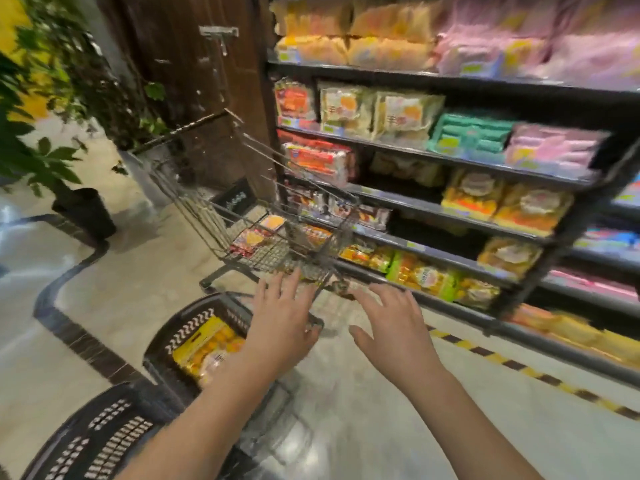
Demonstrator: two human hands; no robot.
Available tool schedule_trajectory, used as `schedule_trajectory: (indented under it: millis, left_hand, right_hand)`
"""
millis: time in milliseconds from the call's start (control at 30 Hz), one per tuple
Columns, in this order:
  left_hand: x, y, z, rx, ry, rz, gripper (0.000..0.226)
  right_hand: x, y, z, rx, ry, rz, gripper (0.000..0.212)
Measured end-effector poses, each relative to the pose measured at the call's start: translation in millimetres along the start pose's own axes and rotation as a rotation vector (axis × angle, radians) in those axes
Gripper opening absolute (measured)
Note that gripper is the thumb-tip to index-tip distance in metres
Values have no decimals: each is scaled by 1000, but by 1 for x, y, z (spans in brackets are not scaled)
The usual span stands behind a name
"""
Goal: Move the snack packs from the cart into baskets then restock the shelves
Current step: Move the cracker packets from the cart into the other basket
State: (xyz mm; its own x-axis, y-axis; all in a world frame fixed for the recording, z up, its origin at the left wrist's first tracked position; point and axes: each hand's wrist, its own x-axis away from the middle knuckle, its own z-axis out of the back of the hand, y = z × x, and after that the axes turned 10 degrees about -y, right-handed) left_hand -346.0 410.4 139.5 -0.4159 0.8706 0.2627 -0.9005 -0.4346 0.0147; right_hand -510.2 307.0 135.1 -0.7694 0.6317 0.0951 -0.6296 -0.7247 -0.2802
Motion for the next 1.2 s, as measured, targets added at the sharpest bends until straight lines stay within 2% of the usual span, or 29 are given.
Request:
schedule_trajectory:
  millis: [167, 400, 567, 867, 1000, 1200]
  left_hand:
    - [-46, 58, 9, -28, -30, 14, 74]
    - [-117, 59, 20, -12, -18, 69, 74]
    - [-197, 30, 23, 36, 11, 122, 72]
    - [-348, -60, 53, 101, -91, 274, 75]
    - [-390, -96, 69, 151, -75, 350, 72]
    - [-443, -136, 70, 234, -114, 471, 74]
  right_hand:
    - [-20, 73, 17, 8, -31, -11, 58]
    - [-96, 108, 27, 22, -53, 80, 60]
    - [-194, 118, 20, 59, -71, 152, 60]
    - [-416, 99, 36, 146, -175, 307, 62]
    - [-485, 86, 40, 166, -238, 359, 62]
    - [-588, 58, 29, 214, -319, 538, 61]
